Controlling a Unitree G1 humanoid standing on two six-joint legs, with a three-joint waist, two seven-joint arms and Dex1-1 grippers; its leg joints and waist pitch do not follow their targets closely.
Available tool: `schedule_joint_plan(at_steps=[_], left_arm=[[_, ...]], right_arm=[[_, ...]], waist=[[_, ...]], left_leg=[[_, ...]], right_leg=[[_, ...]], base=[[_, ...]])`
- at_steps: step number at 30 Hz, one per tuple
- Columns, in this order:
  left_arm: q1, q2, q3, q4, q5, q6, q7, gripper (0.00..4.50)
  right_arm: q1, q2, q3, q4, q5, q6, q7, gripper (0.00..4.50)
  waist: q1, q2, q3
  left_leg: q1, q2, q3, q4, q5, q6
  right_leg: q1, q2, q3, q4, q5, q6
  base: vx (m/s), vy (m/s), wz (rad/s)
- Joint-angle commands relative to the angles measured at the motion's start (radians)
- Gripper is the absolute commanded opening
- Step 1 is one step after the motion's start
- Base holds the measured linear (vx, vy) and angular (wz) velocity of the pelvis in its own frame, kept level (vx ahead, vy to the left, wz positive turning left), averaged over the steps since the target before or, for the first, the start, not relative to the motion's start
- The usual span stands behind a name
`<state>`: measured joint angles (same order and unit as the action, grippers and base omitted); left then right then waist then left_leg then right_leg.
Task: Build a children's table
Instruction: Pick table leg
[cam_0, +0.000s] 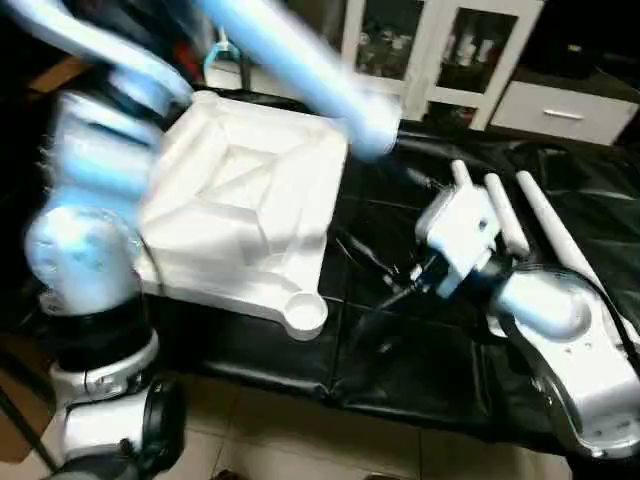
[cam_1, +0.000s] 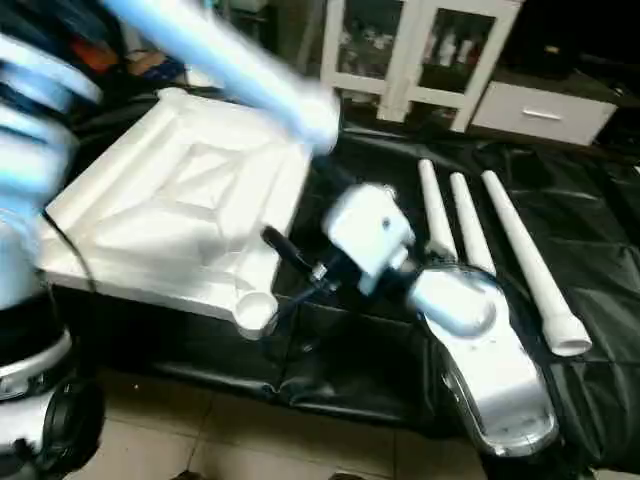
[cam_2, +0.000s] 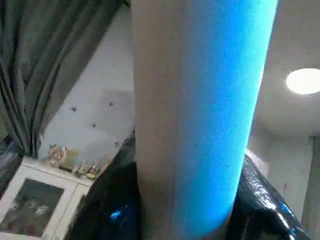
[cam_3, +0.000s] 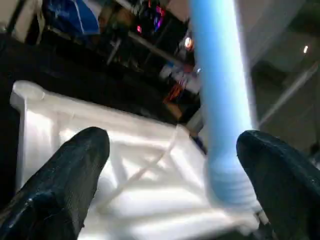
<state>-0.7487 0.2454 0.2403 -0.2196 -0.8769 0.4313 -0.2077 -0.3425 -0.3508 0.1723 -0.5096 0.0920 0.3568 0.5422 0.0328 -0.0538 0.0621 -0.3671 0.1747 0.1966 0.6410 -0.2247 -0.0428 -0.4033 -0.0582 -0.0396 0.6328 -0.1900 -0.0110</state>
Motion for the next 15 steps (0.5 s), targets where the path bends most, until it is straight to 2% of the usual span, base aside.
schedule_joint_plan(at_steps=[1, 4, 5, 9, 15], left_arm=[[-0.020, 0.020, -0.031, 0.002, 0.027, -0.008, -0.044, 1.66], [-0.026, 0.034, -0.055, 0.018, 0.054, -0.022, -0.084, 1.66], [-0.028, 0.028, -0.070, 0.024, 0.071, -0.035, -0.101, 1.66], [-0.029, 0.013, -0.102, 0.015, 0.102, -0.054, -0.115, 1.66], [-0.013, -0.010, -0.164, -0.011, 0.171, -0.093, -0.142, 1.66]], right_arm=[[-0.025, 0.000, -0.029, 0.012, -0.002, 0.021, -0.018, 4.50], [-0.062, -0.007, -0.030, 0.035, -0.028, 0.034, -0.034, 4.50], [-0.091, -0.014, -0.013, 0.068, -0.084, 0.049, -0.065, 4.50], [-0.139, 0.008, 0.014, 0.141, -0.134, 0.063, -0.112, 4.50], [-0.219, 0.080, 0.052, 0.239, -0.169, 0.067, -0.174, 4.50]], waist=[[-0.008, 0.018, -0.064], [-0.006, 0.020, -0.065], [-0.008, 0.022, -0.066], [-0.006, 0.022, -0.069], [-0.008, 0.024, -0.070]], left_leg=[[0.021, 0.053, -0.030, -0.089, -0.114, -0.073], [0.020, 0.052, -0.029, -0.088, -0.104, -0.081], [0.020, 0.050, -0.029, -0.088, -0.087, -0.084], [0.018, 0.049, -0.027, -0.085, -0.084, -0.085], [0.018, 0.052, -0.028, -0.086, -0.080, -0.077]], right_leg=[[0.041, -0.065, 0.051, -0.064, -0.138, -0.141], [0.043, -0.066, 0.052, -0.061, -0.099, -0.148], [0.044, -0.064, 0.051, -0.060, -0.081, -0.153], [0.049, -0.067, 0.053, -0.057, -0.058, -0.170], [0.050, -0.069, 0.053, -0.054, -0.036, -0.187]], base=[[0.000, 0.000, 0.00], [0.000, 0.000, 0.00], [0.000, 0.000, 0.00], [0.000, 0.000, 0.00], [0.000, 0.000, 0.00]])
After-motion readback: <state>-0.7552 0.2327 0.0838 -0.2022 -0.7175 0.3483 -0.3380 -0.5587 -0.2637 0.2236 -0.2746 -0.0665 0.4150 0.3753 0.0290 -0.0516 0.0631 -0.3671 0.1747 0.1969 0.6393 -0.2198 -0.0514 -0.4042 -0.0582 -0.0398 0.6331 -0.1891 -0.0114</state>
